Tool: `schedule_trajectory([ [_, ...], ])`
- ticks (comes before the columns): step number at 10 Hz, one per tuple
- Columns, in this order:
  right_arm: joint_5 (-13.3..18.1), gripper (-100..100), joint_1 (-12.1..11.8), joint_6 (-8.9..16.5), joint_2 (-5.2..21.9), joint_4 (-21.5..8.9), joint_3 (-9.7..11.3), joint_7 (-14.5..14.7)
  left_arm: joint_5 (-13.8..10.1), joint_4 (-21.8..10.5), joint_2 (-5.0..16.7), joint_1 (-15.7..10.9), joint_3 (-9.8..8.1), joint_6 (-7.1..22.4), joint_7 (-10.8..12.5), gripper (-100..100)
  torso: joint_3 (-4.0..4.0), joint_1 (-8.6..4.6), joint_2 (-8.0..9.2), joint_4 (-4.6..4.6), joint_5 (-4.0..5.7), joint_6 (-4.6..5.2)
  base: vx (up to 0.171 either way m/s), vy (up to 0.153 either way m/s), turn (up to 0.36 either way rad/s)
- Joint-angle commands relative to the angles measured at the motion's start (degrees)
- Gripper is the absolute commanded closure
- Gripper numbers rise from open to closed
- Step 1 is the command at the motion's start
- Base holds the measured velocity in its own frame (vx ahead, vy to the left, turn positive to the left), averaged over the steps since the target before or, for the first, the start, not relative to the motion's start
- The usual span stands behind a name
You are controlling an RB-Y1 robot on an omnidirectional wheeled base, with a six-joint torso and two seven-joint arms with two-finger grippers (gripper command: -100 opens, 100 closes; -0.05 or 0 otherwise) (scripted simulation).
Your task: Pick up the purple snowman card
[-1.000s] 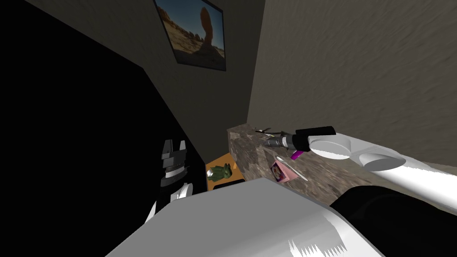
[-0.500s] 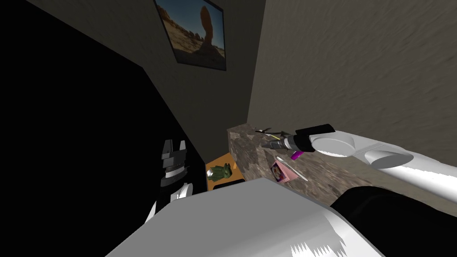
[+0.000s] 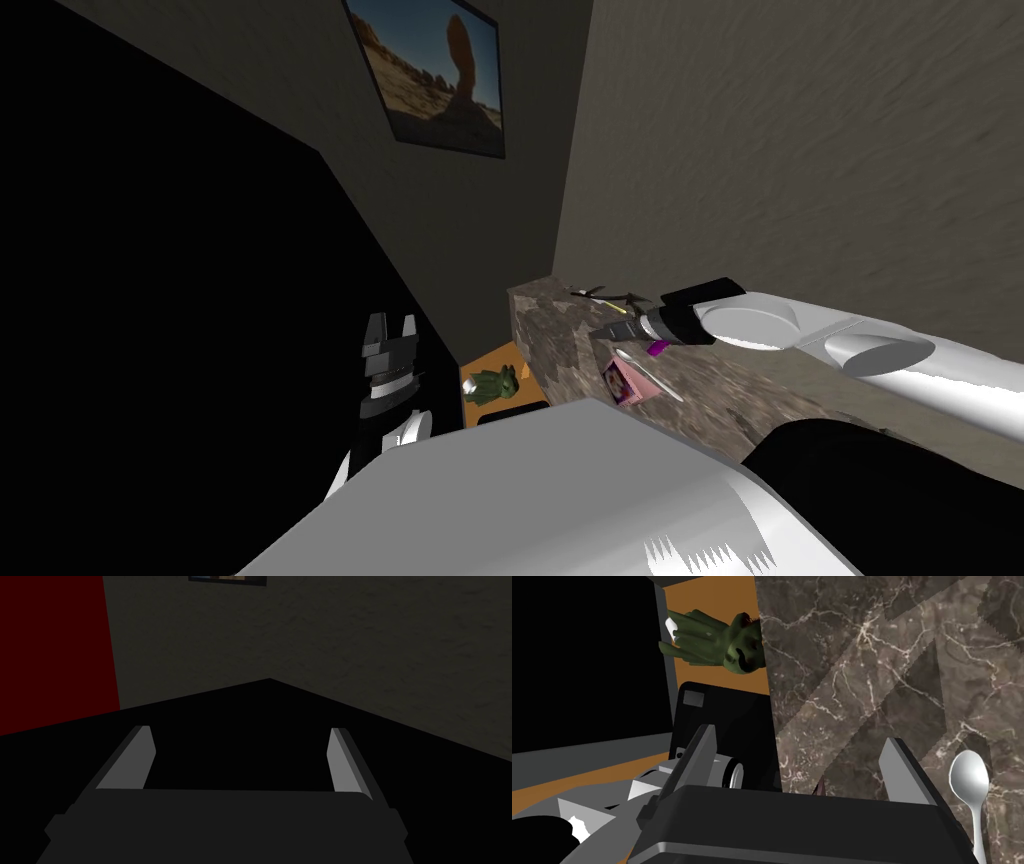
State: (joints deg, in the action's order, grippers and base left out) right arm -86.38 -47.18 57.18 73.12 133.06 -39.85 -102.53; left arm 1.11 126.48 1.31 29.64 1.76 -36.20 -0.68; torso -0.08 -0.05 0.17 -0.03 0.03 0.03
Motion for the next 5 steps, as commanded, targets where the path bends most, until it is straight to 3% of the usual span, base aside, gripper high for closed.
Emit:
schedule_trajectory([
  [1, -1.33, -100, -1.22, 1.62, 0.67, -0.34, -0.51, -1.30, 0.00, 0.00, 0.00, 0.00, 0.00, 0.00, 0.00, 0, 0.00, 0.00, 0.00, 0.00, 0.00, 0.00, -0.028, -0.021, -0.006],
  [5, -5.09, -100, -5.14, 6.46, 3.35, -0.92, -1.43, -5.73, 0.00, 0.00, 0.00, 0.00, 0.00, 0.00, 0.00, 0, -0.01, -0.04, 0.02, -0.01, 0.01, -0.01, -0.035, -0.024, -0.007],
])
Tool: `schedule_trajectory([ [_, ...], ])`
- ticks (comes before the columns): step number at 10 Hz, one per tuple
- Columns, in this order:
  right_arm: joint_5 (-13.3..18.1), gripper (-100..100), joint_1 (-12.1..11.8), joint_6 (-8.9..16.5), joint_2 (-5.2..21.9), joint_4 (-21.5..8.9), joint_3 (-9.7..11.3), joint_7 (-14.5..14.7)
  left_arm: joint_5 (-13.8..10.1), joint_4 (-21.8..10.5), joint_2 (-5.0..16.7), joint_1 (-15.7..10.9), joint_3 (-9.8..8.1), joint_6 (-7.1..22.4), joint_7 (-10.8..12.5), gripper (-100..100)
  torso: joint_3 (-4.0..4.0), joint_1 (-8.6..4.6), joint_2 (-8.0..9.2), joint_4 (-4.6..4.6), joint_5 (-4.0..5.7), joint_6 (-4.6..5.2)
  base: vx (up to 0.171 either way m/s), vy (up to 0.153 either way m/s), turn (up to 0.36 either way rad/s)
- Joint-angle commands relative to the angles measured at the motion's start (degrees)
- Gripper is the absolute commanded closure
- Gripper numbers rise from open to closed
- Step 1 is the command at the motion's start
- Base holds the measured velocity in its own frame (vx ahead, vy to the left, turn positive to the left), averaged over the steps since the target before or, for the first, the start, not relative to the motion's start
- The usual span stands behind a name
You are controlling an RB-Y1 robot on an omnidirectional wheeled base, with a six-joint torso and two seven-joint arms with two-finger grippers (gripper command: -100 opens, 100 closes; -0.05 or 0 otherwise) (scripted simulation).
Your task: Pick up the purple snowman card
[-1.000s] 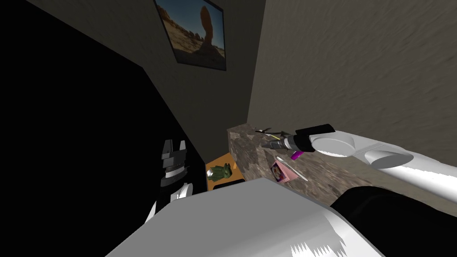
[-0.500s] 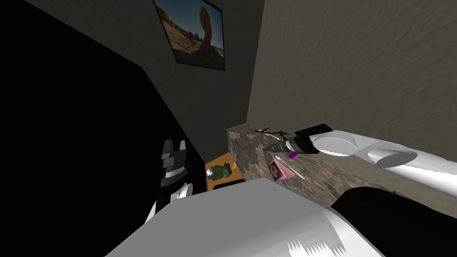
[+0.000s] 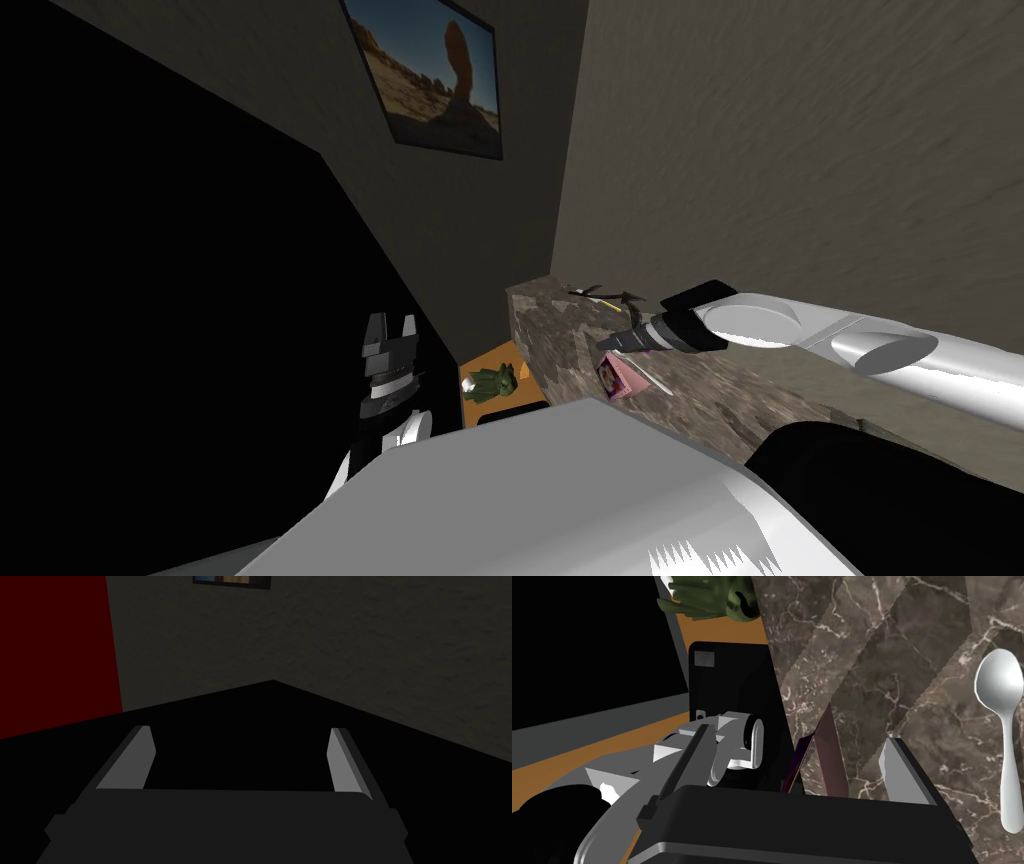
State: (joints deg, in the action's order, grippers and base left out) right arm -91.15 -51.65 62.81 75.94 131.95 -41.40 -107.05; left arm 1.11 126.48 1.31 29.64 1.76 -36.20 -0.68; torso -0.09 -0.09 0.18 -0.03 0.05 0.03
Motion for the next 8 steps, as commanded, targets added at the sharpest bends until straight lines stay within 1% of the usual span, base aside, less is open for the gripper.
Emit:
schedule_trajectory([
  [1, -0.79, -100, -1.25, 1.50, 0.93, 0.13, 0.01, -1.81, 0.00, 0.00, 0.00, 0.00, 0.00, 0.00, 0.00, 0, 0.00, 0.00, 0.00, 0.00, 0.00, 0.00, -0.026, -0.020, -0.002],
  [3, -2.19, -100, -3.19, 3.61, 2.33, -0.14, -0.16, -3.72, 0.00, 0.00, 0.00, 0.00, 0.00, 0.00, 0.00, 0, 0.02, 0.02, -0.03, 0.01, 0.00, 0.00, -0.022, -0.019, -0.001],
  [4, -2.58, -100, -4.36, 4.55, 2.98, -0.33, 0.24, -4.46, 0.00, 0.00, 0.00, 0.00, 0.00, 0.00, 0.00, 0, 0.02, 0.03, -0.04, 0.01, -0.01, -0.01, -0.019, -0.015, 0.004],
  [5, -2.70, -100, -3.91, 4.46, 2.20, 0.02, -0.94, -3.91, 0.00, 0.00, 0.00, 0.00, 0.00, 0.00, 0.00, 0, 0.02, 0.04, -0.04, 0.01, -0.01, 0.00, -0.008, -0.006, -0.001],
  [6, -2.79, 0, -4.06, 4.82, 2.20, 0.01, -1.01, -4.00, 0.00, 0.00, 0.00, 0.00, 0.00, 0.00, 0.00, 0, 0.04, 0.07, -0.07, 0.01, -0.01, -0.01, 0.000, 0.000, 0.000],
  [7, -1.72, -100, -3.96, 4.09, 1.12, -1.24, 0.77, -2.39, 0.00, 0.00, 0.00, 0.00, 0.00, 0.00, 0.00, 0, 0.06, 0.09, -0.10, 0.02, -0.02, -0.01, 0.002, 0.029, 0.077],
  [8, -1.46, -100, -3.94, 3.91, 0.86, -1.55, 1.22, -1.99, 0.00, 0.00, 0.00, 0.00, 0.01, 0.00, 0.00, 0, 0.07, 0.18, -0.12, 0.03, -0.03, -0.02, 0.018, 0.046, 0.037],
])
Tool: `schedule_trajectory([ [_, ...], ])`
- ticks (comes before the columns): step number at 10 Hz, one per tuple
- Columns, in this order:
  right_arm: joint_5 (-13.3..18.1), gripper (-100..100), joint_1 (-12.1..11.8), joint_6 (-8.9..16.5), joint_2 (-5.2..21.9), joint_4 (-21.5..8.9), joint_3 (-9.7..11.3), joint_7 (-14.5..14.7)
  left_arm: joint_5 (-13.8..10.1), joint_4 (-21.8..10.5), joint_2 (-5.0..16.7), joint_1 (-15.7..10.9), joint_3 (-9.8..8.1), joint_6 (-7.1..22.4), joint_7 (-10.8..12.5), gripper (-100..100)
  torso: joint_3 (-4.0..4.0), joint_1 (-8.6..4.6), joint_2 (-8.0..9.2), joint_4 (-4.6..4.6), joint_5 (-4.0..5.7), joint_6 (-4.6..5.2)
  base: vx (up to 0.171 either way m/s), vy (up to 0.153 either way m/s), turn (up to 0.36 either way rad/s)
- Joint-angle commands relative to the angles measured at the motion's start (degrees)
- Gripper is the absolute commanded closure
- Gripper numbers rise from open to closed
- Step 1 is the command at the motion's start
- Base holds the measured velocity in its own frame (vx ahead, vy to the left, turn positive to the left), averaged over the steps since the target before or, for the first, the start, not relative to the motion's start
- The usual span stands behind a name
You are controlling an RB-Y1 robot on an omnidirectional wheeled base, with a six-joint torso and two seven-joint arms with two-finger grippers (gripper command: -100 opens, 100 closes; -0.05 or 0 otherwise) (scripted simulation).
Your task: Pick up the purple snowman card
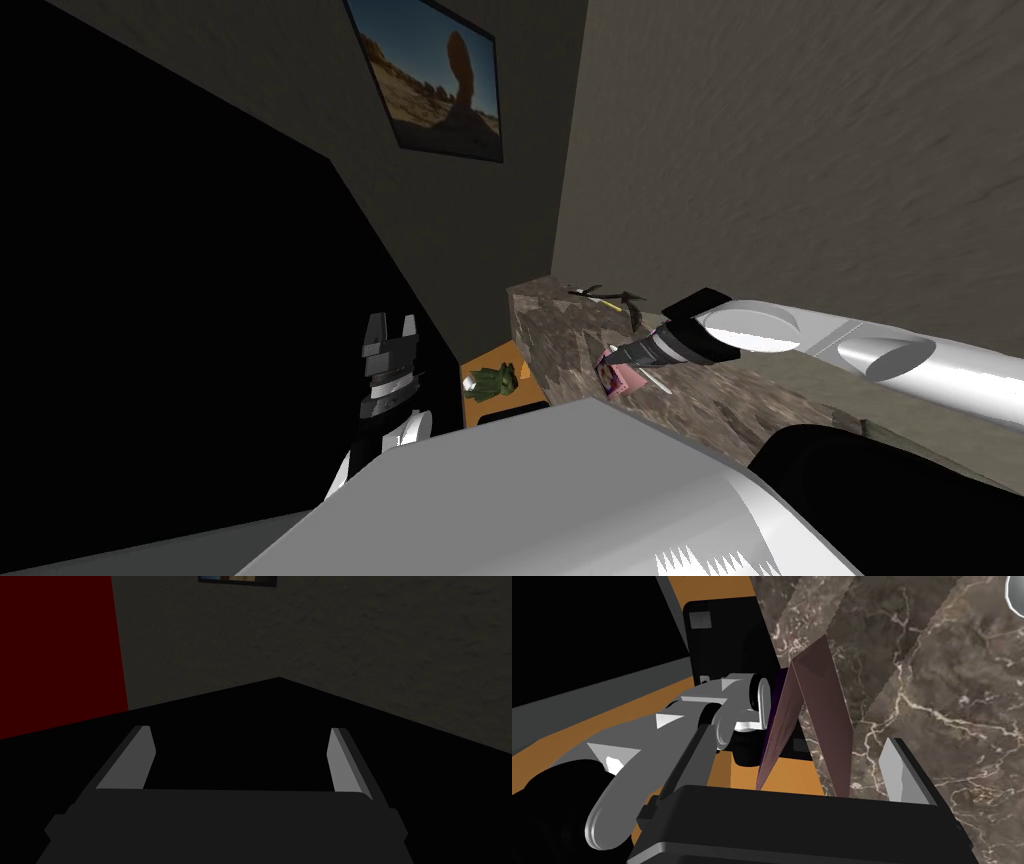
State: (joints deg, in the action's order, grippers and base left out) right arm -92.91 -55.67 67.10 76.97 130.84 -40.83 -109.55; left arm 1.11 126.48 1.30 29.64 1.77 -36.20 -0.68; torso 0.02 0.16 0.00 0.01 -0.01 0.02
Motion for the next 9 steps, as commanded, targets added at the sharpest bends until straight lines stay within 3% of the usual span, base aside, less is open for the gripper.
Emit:
schedule_trajectory([
  [1, 1.09, -100, 0.15, -0.90, -0.98, -1.38, 1.98, 1.71, 0.00, 0.00, 0.00, 0.00, 0.00, 0.00, 0.00, 0, 0.00, 0.00, 0.00, 0.00, 0.00, 0.00, 0.033, 0.052, 0.038],
  [2, 1.62, -100, 0.19, -1.25, -1.51, -2.01, 2.86, 2.51, 0.00, 0.00, 0.00, 0.00, 0.00, 0.00, 0.00, 0, 0.03, 0.04, -0.06, 0.01, -0.01, -0.01, 0.023, 0.045, 0.052],
  [3, 1.09, -100, 0.23, -0.84, -1.03, -1.54, 2.05, 1.68, 0.00, 0.00, 0.00, 0.00, 0.00, 0.00, 0.00, 0, 0.03, 0.02, -0.04, 0.01, -0.01, 0.00, 0.007, 0.017, 0.006],
  [4, 1.15, 100, 0.22, -0.92, -1.10, -1.62, 2.15, 1.91, 0.00, 0.00, 0.00, 0.00, 0.00, 0.00, 0.00, 0, 0.00, -0.06, 0.00, 0.00, 0.00, 0.00, 0.000, 0.000, 0.000],
  [8, 1.16, 100, 0.23, -0.90, -1.08, -1.61, 2.12, 1.89, 0.00, 0.00, 0.00, 0.00, 0.00, 0.00, 0.00, 0, -0.02, -0.15, 0.04, 0.00, 0.05, 0.00, 0.000, 0.000, 0.000],
  [9, 1.16, 0, 0.23, -0.90, -1.09, -1.61, 2.13, 1.89, 0.00, 0.00, 0.00, 0.00, 0.00, 0.00, 0.00, 0, -0.02, -0.15, 0.04, -0.01, 0.04, 0.00, 0.000, 0.000, 0.000],
])
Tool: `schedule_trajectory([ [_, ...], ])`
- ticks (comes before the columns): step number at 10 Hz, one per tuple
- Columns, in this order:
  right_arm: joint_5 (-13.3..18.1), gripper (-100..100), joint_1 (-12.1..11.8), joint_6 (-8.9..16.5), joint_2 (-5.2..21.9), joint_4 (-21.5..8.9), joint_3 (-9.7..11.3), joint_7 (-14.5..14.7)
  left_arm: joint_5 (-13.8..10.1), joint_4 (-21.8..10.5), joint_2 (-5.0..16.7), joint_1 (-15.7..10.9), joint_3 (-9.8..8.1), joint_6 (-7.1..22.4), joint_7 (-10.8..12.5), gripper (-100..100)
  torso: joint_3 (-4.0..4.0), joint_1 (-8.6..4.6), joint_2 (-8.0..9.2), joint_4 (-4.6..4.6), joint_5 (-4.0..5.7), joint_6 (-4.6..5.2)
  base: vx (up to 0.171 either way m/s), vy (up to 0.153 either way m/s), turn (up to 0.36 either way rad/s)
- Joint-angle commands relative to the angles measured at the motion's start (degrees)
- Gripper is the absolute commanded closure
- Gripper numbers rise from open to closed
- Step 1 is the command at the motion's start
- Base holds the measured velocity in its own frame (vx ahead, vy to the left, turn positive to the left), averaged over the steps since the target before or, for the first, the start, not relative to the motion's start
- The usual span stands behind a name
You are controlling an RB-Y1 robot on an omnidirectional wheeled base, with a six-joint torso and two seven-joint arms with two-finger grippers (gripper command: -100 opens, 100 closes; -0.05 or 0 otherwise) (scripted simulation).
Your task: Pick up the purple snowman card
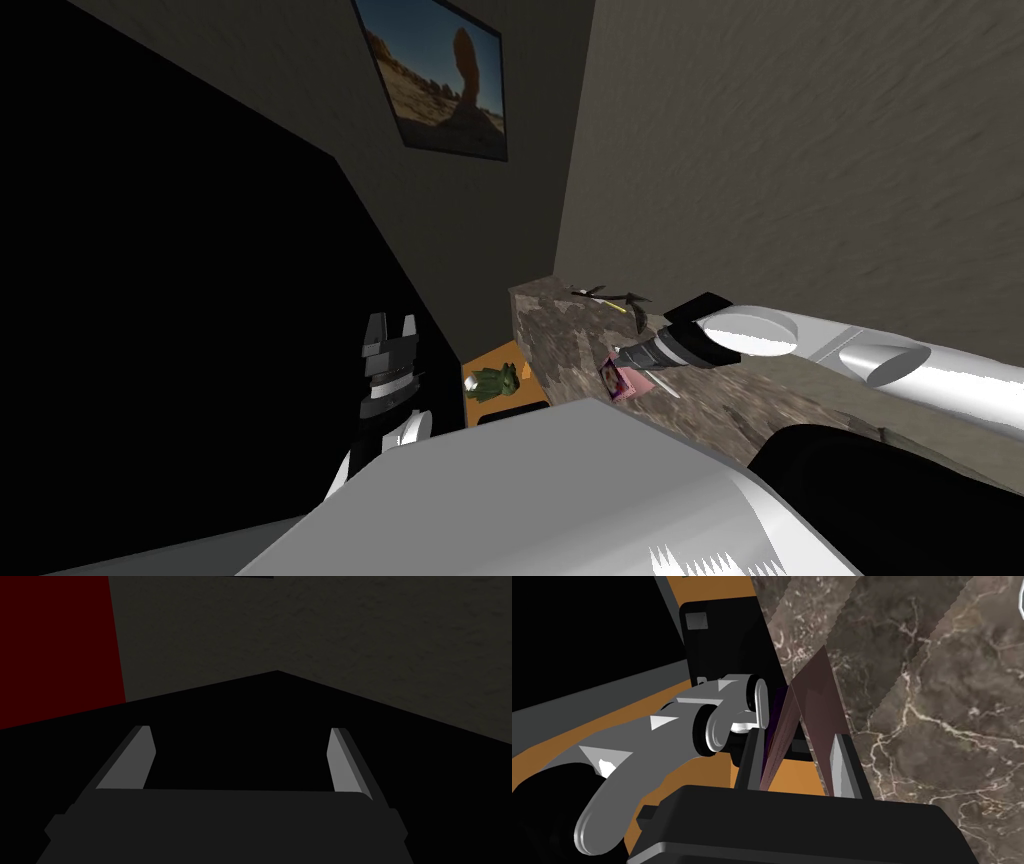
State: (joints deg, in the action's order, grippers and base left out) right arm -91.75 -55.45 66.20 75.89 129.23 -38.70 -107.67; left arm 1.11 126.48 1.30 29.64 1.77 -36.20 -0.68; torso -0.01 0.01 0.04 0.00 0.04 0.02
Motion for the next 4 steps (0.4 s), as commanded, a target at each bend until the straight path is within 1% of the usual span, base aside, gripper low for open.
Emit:
schedule_trajectory([
  [1, -1.12, 100, -0.16, 0.69, 1.18, 1.48, -1.92, -1.78, 0.00, 0.00, 0.00, 0.00, 0.00, 0.00, 0.00, 0, 0.00, 0.00, 0.00, 0.00, 0.00, 0.00, -0.018, -0.040, -0.098],
  [2, -1.65, 100, -0.20, 1.04, 1.71, 2.11, -2.81, -2.58, 0.00, 0.00, 0.00, 0.00, -0.01, 0.00, 0.00, 0, -0.04, -0.09, 0.07, -0.02, -0.02, 0.03, -0.030, -0.074, -0.071],
  [3, -1.18, 100, -0.27, 0.76, 1.19, 1.90, -2.27, -1.99, 0.00, 0.00, 0.01, 0.00, -0.01, 0.00, 0.00, 0, -0.08, -0.22, 0.13, -0.03, 0.01, 0.04, -0.013, -0.035, -0.003],
  [4, -1.24, 0, -0.29, 0.86, 1.23, 2.00, -2.42, -2.18, 0.00, 0.00, 0.00, 0.00, 0.00, 0.00, 0.00, 0, -0.05, -0.15, 0.09, -0.02, 0.04, 0.03, -0.003, -0.006, 0.001],
])
